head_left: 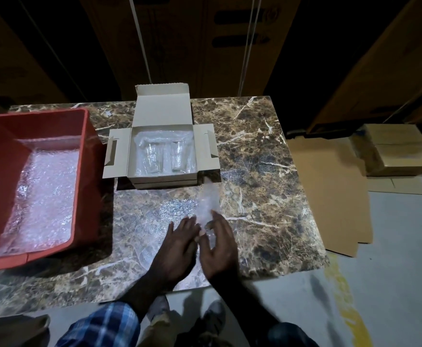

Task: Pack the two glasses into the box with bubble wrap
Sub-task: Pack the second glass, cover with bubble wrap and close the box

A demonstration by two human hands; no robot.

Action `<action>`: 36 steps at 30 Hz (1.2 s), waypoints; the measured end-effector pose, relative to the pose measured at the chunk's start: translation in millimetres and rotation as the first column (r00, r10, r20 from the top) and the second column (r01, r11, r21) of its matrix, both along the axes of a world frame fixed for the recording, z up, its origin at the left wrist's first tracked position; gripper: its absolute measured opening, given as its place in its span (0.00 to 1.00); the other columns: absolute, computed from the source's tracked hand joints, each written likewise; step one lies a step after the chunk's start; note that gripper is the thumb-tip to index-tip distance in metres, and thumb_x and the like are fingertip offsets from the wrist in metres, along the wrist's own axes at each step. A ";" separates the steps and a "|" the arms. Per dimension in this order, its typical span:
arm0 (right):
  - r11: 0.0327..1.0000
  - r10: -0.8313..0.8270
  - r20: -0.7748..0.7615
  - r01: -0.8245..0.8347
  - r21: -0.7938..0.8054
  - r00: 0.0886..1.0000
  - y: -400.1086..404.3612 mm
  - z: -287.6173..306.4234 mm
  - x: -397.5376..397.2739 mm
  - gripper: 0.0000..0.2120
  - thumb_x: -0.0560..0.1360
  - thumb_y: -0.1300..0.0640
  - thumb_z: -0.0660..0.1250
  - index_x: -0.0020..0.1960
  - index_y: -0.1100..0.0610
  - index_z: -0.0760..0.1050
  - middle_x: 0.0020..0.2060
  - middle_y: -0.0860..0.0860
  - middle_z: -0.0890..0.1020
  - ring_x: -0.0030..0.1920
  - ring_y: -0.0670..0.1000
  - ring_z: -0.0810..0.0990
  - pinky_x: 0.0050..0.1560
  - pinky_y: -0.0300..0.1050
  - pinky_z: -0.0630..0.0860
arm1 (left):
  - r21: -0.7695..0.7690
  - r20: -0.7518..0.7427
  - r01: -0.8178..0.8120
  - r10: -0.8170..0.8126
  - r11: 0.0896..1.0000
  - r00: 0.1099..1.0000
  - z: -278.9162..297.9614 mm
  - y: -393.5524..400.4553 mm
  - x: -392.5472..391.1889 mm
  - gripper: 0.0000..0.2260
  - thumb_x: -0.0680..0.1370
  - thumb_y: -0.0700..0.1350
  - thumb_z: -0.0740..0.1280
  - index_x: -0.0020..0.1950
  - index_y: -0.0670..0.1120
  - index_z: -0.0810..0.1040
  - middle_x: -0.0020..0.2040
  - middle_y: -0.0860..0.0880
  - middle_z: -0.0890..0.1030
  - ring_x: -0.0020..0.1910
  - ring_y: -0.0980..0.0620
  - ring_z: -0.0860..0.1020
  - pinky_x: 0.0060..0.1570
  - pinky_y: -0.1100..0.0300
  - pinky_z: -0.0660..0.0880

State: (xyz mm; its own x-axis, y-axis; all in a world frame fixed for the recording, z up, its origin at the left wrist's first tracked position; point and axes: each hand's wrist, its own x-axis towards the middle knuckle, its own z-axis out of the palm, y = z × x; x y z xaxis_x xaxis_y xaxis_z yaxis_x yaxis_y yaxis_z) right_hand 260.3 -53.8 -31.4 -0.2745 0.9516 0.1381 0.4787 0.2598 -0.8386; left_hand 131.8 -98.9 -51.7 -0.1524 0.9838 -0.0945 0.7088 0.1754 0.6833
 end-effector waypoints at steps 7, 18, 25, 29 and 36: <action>0.948 0.264 0.281 -0.302 0.101 0.923 -19.8 -19.2 -27.6 0.15 0.83 0.54 0.52 0.69 0.54 0.59 0.76 0.56 0.65 0.78 0.54 0.60 0.76 0.54 0.52 | -0.429 0.777 -0.643 0.623 0.634 0.096 39.9 11.3 -21.0 0.14 0.82 0.48 0.66 0.37 0.47 0.76 0.31 0.49 0.70 0.30 0.51 0.65 0.28 0.59 0.63; 0.899 0.386 0.417 -0.436 0.028 0.823 -24.6 -32.8 -50.5 0.18 0.82 0.50 0.53 0.65 0.57 0.72 0.76 0.58 0.65 0.79 0.54 0.56 0.78 0.56 0.47 | -0.258 0.571 -0.708 0.695 0.657 0.437 10.5 17.9 -53.8 0.06 0.75 0.38 0.73 0.43 0.49 0.82 0.36 0.54 0.84 0.40 0.49 0.80 0.45 0.56 0.77; 0.949 0.186 0.253 -0.240 0.203 0.950 0.3 -28.9 -42.2 0.18 0.82 0.53 0.55 0.58 0.59 0.81 0.68 0.57 0.77 0.73 0.56 0.70 0.75 0.58 0.60 | 0.039 0.280 -0.587 0.555 0.809 0.784 13.5 6.5 -46.0 0.17 0.79 0.39 0.68 0.66 0.51 0.71 0.44 0.52 0.81 0.38 0.57 0.79 0.37 0.69 0.70; 0.966 0.073 0.241 -0.129 0.224 0.968 13.7 -33.4 -41.1 0.18 0.79 0.55 0.56 0.57 0.59 0.83 0.67 0.57 0.77 0.70 0.57 0.73 0.74 0.53 0.59 | 0.052 0.243 -0.540 0.514 0.840 0.823 13.1 4.2 -48.3 0.24 0.78 0.36 0.65 0.70 0.53 0.65 0.49 0.49 0.78 0.42 0.54 0.77 0.41 0.63 0.67; 0.924 0.167 0.554 -0.326 0.201 0.816 18.7 -51.3 -41.6 0.27 0.81 0.49 0.55 0.75 0.62 0.66 0.76 0.61 0.64 0.77 0.59 0.60 0.77 0.54 0.51 | 0.276 -0.028 -0.331 0.352 0.902 0.936 4.3 0.9 -63.8 0.14 0.80 0.39 0.62 0.66 0.44 0.76 0.69 0.45 0.69 0.64 0.50 0.73 0.62 0.47 0.74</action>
